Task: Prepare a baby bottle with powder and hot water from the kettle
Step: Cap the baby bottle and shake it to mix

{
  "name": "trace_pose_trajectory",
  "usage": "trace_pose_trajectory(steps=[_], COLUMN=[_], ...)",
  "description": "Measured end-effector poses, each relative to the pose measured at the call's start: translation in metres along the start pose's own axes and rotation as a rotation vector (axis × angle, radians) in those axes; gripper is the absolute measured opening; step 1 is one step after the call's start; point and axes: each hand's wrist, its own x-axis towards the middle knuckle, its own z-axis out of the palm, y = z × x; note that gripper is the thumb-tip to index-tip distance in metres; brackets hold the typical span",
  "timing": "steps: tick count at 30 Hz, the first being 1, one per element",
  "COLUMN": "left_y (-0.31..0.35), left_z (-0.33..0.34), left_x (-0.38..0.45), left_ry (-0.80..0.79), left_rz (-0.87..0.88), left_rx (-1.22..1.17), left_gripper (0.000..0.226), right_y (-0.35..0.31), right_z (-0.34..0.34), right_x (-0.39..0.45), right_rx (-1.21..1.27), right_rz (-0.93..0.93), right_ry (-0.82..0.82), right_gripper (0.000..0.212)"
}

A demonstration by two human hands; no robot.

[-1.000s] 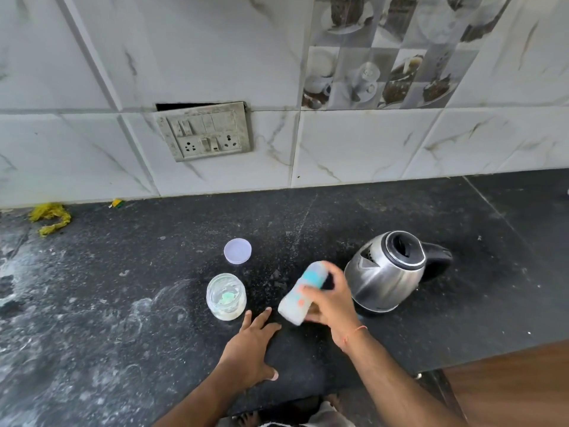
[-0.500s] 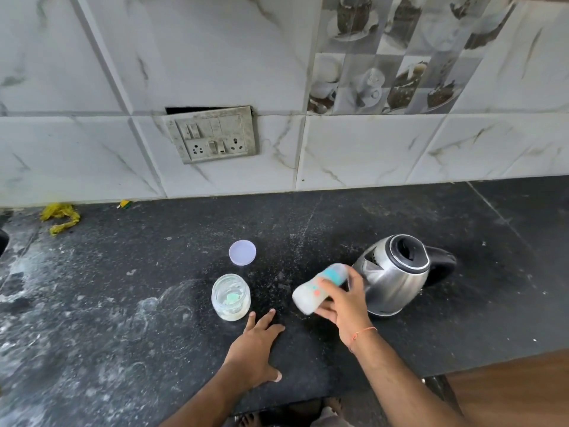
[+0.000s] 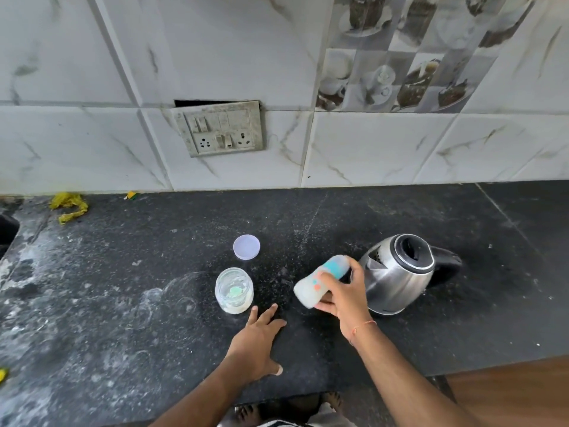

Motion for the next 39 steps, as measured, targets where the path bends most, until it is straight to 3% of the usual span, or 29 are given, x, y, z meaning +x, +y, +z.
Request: trace_pose_trajectory(steps=[3,6,10,12,14,17,20,24,27,31,34,38,39], left_y=[-0.002,-0.001,-0.002,0.0,0.002,-0.001,-0.001,-0.001,0.0,-0.002,-0.002,-0.004,-0.004], left_z=[-0.001,-0.001,-0.002,-0.004,-0.004,-0.004,-0.003,-0.005,-0.005,-0.005,-0.004,-0.004,-0.004], left_x=[-0.004,-0.001,-0.005,-0.003,-0.004,-0.006,-0.003,-0.007,-0.005,-0.008,-0.005,-0.007,-0.006], left_ry=[0.005,0.005,0.012,0.008,0.018,0.014,0.018,0.012,0.012,0.019,0.022,0.031,0.029], left_rz=[-0.001,0.0,0.003,0.004,0.003,0.01,0.014,0.014,0.021,0.024,0.029,0.029,0.031], left_rx=[-0.006,-0.005,-0.009,0.0,-0.008,0.005,0.008,0.008,0.01,0.018,0.023,0.023,0.027], left_gripper=[0.111,0.11,0.109,0.109,0.109,0.11,0.108,0.106,0.107,0.107,0.107,0.107,0.107], right_y=[-0.002,-0.002,0.003,0.002,0.002,0.005,0.004,0.005,0.009,0.011,0.014,0.008,0.007], right_z=[0.003,-0.002,0.003,0.003,0.002,0.007,0.002,-0.002,-0.004,-0.003,-0.003,-0.001,0.001], right_x=[-0.003,0.001,-0.002,0.0,0.004,0.001,0.002,0.002,0.001,0.001,0.0,0.001,-0.001], right_rx=[-0.063,-0.069,-0.074,-0.144,-0.079,-0.061,-0.054,0.019,-0.014,0.055,0.006,0.063,0.012], right_rz=[0.096,-0.064,0.091,-0.047,-0.053,0.102,-0.066,0.09,-0.065,0.106,-0.054,0.077,0.027], right_ry=[-0.062,-0.003,-0.074,-0.02,-0.011,-0.08,0.02,-0.021,0.063,0.011,0.061,0.02,0.004], right_gripper=[0.069,0.065,0.069,0.063,0.061,0.069,0.062,0.066,0.058,0.068,0.063,0.072,0.069])
